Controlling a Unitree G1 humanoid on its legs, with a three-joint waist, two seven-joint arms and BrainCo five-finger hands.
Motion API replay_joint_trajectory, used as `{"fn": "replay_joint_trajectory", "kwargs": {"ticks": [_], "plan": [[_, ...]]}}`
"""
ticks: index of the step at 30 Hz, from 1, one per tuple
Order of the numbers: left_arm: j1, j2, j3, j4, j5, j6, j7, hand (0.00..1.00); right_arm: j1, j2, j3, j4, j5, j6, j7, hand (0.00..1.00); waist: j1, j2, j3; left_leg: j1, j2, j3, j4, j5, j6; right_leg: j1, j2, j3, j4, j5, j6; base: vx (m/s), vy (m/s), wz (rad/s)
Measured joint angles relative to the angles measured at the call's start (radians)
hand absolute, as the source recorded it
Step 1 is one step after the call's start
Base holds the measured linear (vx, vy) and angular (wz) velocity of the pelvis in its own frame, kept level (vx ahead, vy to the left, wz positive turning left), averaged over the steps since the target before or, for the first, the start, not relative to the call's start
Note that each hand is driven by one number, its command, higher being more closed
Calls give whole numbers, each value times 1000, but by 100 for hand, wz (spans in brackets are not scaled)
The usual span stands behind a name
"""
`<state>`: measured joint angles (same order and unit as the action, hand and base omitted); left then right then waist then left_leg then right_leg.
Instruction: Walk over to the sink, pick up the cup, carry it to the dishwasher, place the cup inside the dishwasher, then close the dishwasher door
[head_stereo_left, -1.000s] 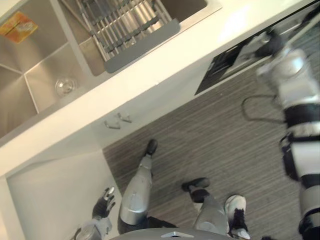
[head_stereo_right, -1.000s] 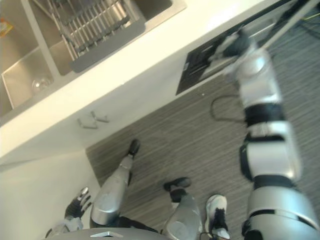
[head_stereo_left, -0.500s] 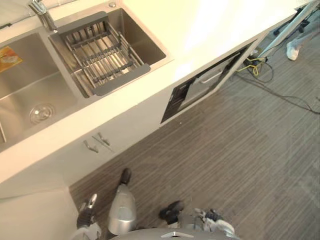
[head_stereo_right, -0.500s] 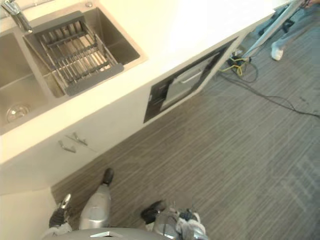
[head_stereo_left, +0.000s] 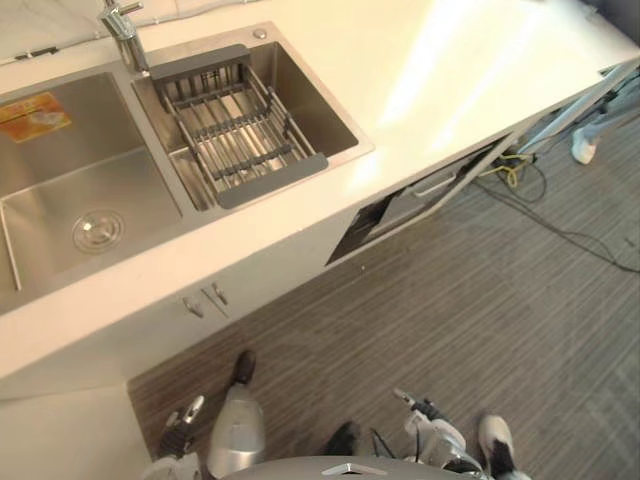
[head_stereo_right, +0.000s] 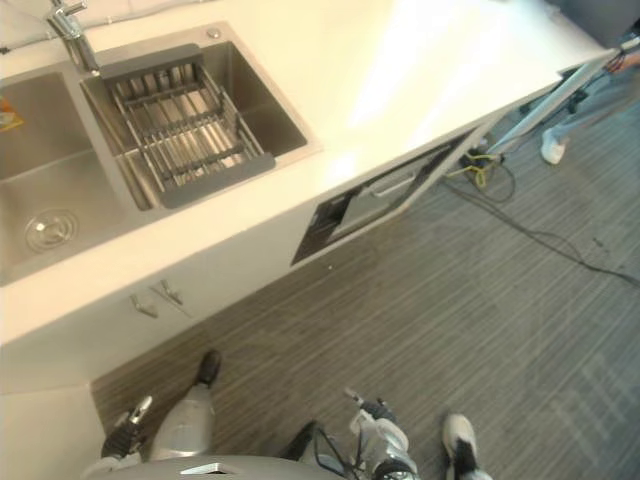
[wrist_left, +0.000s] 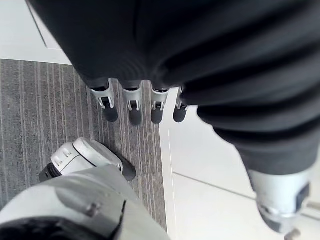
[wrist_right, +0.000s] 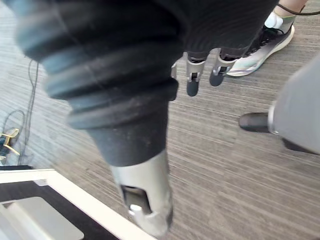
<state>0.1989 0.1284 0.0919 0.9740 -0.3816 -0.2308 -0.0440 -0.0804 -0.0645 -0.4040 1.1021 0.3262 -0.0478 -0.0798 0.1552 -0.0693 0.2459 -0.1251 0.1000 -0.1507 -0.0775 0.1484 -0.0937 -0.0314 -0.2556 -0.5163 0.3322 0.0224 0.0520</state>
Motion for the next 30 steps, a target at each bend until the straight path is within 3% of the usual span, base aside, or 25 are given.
{"fn": "replay_joint_trajectory", "kwargs": {"ticks": [1,3,4,5,6,7,8,9,11,14,17,19,20,21,22,23,24,26,28,29,30], "plan": [[-4,5,-18,-1,1,14,11,0,9,12,1,-6,0,-12,14,0,-16,12,0,6,13,-22,0,-2,2,-15,25,63,-15,-52,16,195,16,42],[-31,10,-12,6,3,43,32,0,17,29,20,-23,-1,-22,18,0,-26,3,-4,17,16,-53,1,-6,2,-9,88,120,-149,-127,25,82,-118,31],[-54,6,1,22,4,61,41,0,25,36,21,-26,0,-42,27,0,-27,-2,-3,38,8,-57,3,-23,7,-7,119,162,-218,-130,27,11,-156,26],[-58,10,20,26,4,72,42,0,34,45,22,-27,-1,-61,37,0,-31,-17,-6,40,-11,-59,14,-35,3,-1,122,191,-236,-134,34,-34,-156,65],[-62,9,56,34,3,84,46,0,59,56,19,-32,-3,-81,56,0,-55,-36,-7,43,-47,-60,50,-69,5,27,108,216,-206,-97,60,19,-106,87],[-52,-11,89,28,0,93,45,0,92,66,6,-41,-13,-75,82,0,-53,-40,-15,56,-45,17,96,-99,42,40,82,186,-156,-140,72,65,-83,96],[-50,-32,111,27,-4,97,44,0,113,65,2,-46,-18,-75,94,0,-55,-28,-16,53,-37,51,141,-106,44,61,74,169,-129,-144,76,165,-47,79],[-47,-68,154,28,-8,106,44,0,149,59,-4,-63,-17,-71,113,0,-52,9,-19,46,-21,53,200,-142,6,88,91,193,-75,-153,83,127,-25,64],[-33,-98,194,24,-6,104,40,0,181,58,-2,-75,-8,-67,153,0,-47,32,-49,61,-11,10,185,-146,1,93,111,259,-29,-132,83,125,35,77],[-25,-105,270,28,-5,100,39,0,181,80,39,-74,-21,-85,204,0,-41,12,-71,88,31,64,84,-129,7,105,120,272,-29,-119,64,50,-10,59],[-24,-108,299,30,14,109,39,0,183,79,78,-98,-21,-75,233,0,-42,8,-71,82,37,94,60,-120,14,106,115,264,-15,-121,61,7,-13,46],[-29,-109,303,30,11,117,39,0,185,80,85,-107,-18,-75,251,0,-48,10,-70,54,45,177,79,-129,48,105,105,243,-14,-128,50,-24,11,54],[-29,-112,314,30,9,122,39,0,185,81,84,-110,-15,-76,253,0,-52,12,-69,29,47,242,91,-150,84,107,92,219,-29,-130,47,-16,14,76],[-39,-120,338,30,12,120,36,0,186,83,81,-111,-8,-77,254,0,-58,7,-71,16,41,317,77,-173,118,123,72,177,-71,-127,42,-2,24,85],[-38,-122,342,31,13,119,36,0,190,88,79,-111,-6,-78,255,0,-61,-7,-77,18,36,359,65,-179,128,136,58,153,-99,-126,40,33,70,93],[-41,-117,346,33,13,112,30,0,196,97,75,-105,2,-80,256,0,-70,-19,-72,-7,39,470,137,-183,155,154,15,98,-127,-143,33,57,68,105],[-42,-126,347,40,20,111,24,0,202,88,59,-119,26,-79,254,0,-80,9,-66,-36,58,619,213,-200,191,184,-4,20,-132,-168,57,65,91,140],[-42,-131,335,51,46,114,22,0,226,78,39,-139,49,-75,250,0,-110,32,-72,-23,49,698,207,-193,192,222,-27,-46,-133,-163,60,63,119,147],[-68,-141,318,46,54,118,11,0,236,66,37,-151,62,-71,250,0,-118,68,-86,-6,20,696,139,-134,150,242,-32,-32,-119,-145,36,75,221,126],[-70,-144,304,39,53,121,6,0,230,62,38,-151,62,-60,248,0,-113,75,-90,4,14,696,101,-82,134,241,-26,1,-121,-163,32,9,170,71],[-75,-139,290,27,50,124,-4,0,220,69,40,-151,62,-52,248,0,-110,56,-90,20,-14,694,47,-35,126,238,-12,51,-150,-187,34,-20,74,37]]}}
